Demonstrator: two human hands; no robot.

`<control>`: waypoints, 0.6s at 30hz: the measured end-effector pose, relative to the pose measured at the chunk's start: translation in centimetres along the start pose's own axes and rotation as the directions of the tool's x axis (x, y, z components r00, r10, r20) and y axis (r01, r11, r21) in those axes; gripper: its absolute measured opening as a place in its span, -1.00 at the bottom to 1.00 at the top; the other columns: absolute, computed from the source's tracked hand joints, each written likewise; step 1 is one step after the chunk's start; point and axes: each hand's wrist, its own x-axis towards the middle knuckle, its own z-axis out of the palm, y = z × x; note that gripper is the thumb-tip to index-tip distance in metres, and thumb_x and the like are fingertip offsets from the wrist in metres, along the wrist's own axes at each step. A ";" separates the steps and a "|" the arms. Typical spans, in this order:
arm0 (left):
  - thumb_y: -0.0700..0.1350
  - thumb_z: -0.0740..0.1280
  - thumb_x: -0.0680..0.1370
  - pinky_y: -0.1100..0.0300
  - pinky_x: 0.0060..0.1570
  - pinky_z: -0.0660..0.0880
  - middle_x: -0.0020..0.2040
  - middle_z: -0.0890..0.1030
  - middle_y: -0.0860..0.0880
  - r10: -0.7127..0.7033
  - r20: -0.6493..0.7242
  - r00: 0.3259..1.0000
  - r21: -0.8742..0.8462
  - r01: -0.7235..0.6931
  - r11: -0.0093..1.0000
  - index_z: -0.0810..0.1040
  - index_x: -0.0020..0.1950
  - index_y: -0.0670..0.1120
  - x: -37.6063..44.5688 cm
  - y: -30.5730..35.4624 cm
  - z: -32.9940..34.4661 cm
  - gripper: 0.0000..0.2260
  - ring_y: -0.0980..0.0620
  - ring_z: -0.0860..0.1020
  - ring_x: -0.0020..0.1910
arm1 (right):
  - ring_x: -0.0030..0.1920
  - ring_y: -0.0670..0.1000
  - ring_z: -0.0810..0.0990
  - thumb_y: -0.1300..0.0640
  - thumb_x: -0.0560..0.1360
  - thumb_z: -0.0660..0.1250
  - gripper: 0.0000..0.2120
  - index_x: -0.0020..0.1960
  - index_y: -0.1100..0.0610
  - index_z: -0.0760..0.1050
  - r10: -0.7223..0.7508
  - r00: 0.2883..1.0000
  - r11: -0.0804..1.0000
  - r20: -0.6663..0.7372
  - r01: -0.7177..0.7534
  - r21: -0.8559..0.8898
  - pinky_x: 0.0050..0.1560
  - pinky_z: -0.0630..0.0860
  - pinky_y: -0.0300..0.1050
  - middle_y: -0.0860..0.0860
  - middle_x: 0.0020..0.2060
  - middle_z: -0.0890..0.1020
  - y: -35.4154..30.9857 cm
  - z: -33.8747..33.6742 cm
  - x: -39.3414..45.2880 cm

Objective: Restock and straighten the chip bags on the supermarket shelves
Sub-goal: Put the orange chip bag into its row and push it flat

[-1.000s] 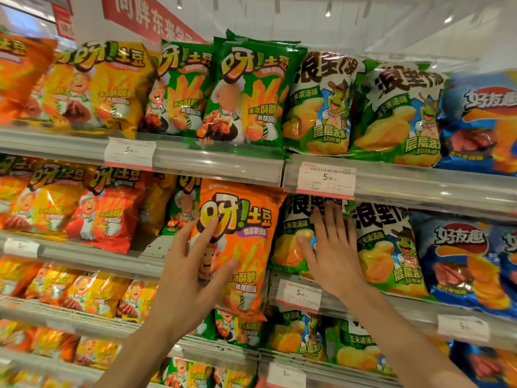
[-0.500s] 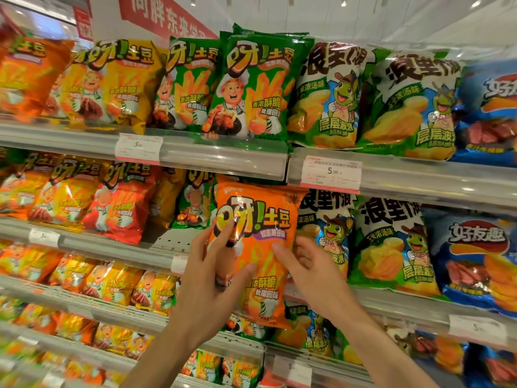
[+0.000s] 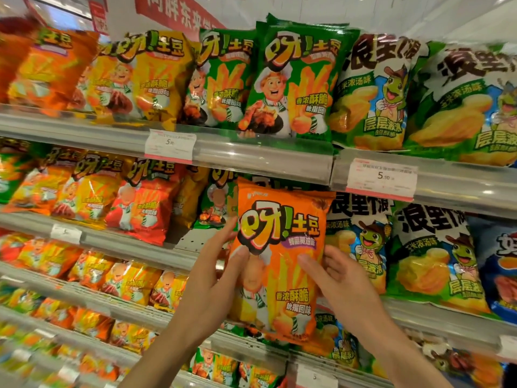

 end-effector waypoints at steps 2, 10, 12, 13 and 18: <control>0.22 0.26 0.59 -0.06 0.19 0.59 0.32 0.49 0.36 -0.001 0.032 0.999 -0.026 0.002 1.000 0.34 0.43 0.45 0.7 -0.9 -1.6 -0.59 0.24 0.51 0.29 | 0.00 -0.34 0.63 -0.22 0.42 0.40 -0.68 0.13 -0.16 0.56 0.017 1.000 0.999 -0.019 -0.017 -0.032 -0.17 0.57 -0.41 -0.37 -0.03 0.67 -0.5 1.5 0.3; 0.23 0.24 0.63 0.04 0.40 0.41 0.43 0.41 0.38 0.069 0.198 0.978 -0.031 -0.065 0.997 0.30 0.49 0.39 6.2 -4.4 -11.2 -0.58 0.32 0.38 0.42 | 0.07 -0.19 0.66 -0.35 0.28 0.44 -0.59 0.07 -0.23 0.60 0.034 0.984 0.994 -0.175 -0.051 -0.096 0.20 0.56 -0.05 -0.23 0.03 0.71 -2.6 11.3 2.9; 0.23 0.23 0.62 0.21 0.37 0.37 0.41 0.39 0.43 0.105 0.218 0.970 -0.020 -0.103 0.995 0.29 0.50 0.37 7.6 -5.3 -13.4 -0.57 0.39 0.35 0.41 | 0.04 -0.19 0.68 -0.32 0.27 0.45 -0.58 0.07 -0.20 0.60 0.035 0.977 0.994 -0.212 -0.057 -0.096 0.20 0.56 -0.06 -0.23 0.00 0.72 -3.4 13.8 3.9; 0.23 0.23 0.62 0.31 0.34 0.34 0.40 0.39 0.45 0.117 0.219 0.969 -0.009 -0.118 0.993 0.29 0.50 0.37 8.3 -5.7 -14.4 -0.56 0.42 0.34 0.40 | 0.02 -0.14 0.69 -0.29 0.28 0.46 -0.59 0.08 -0.18 0.60 0.029 0.973 0.995 -0.227 -0.051 -0.090 0.19 0.58 -0.02 -0.19 -0.01 0.73 -3.8 15.0 4.5; 0.14 0.20 0.67 0.51 0.31 0.23 0.46 0.32 0.41 0.144 0.252 0.957 0.070 -0.166 0.984 0.24 0.56 0.27 11.3 -6.8 -17.9 -0.55 0.48 0.25 0.42 | -0.09 -0.03 0.73 -0.10 0.46 0.43 -0.57 0.26 0.00 0.46 0.011 0.954 0.996 -0.300 -0.037 -0.082 -0.10 0.65 -0.15 -0.01 -0.14 0.75 -4.5 18.8 7.5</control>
